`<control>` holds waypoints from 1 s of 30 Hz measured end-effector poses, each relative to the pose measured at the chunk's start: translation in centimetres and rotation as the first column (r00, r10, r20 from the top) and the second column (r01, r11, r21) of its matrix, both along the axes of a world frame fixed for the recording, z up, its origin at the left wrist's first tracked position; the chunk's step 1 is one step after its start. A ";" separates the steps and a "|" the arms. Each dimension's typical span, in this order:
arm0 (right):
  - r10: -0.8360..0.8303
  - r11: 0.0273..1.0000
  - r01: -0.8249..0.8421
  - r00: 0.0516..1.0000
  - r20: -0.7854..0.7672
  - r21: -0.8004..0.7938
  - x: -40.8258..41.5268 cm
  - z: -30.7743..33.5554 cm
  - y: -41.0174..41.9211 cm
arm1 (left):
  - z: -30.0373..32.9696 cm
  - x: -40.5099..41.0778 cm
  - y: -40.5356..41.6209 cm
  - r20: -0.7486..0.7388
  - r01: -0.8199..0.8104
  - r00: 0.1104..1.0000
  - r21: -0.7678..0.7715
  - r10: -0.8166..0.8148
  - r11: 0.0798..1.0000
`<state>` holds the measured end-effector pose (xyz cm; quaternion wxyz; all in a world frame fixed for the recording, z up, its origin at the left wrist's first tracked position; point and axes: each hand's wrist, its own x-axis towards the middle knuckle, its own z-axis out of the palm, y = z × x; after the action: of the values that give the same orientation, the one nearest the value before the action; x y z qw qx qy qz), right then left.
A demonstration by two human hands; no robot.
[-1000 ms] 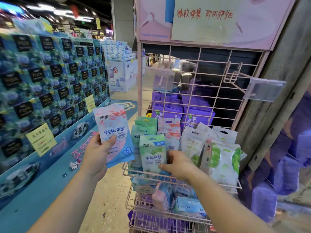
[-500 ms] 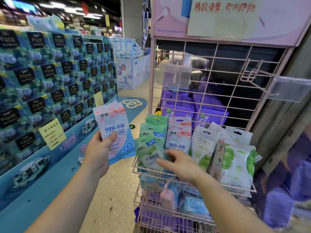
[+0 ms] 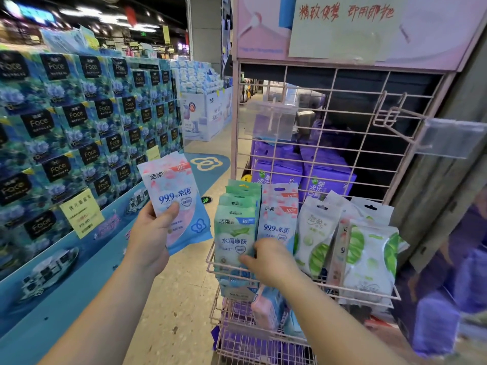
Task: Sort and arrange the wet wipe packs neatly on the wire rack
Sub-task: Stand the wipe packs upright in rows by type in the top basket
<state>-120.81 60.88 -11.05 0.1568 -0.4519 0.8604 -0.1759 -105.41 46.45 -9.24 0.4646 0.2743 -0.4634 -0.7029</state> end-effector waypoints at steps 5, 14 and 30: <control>-0.069 0.992 0.058 0.993 0.096 0.114 -0.7 0.0 0.4 | 0.5 0.5 0.7 -0.026 0.042 0.999 -0.014 -0.043 0.999; 0.029 0.667 0.465 0.765 0.644 -0.583 -3.9 3.7 6.0 | 3.3 -3.1 7.0 -0.024 0.329 0.941 -0.179 -0.339 0.927; -0.499 0.705 0.566 0.824 0.269 -0.427 -5.3 -0.1 6.2 | 0.2 -4.8 9.3 -0.007 0.364 0.929 -0.157 -0.370 0.918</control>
<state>-126.11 67.12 -11.16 0.0368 -0.1953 0.8680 -0.4551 -110.20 55.72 -9.00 0.3527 0.1332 -0.5504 -0.7449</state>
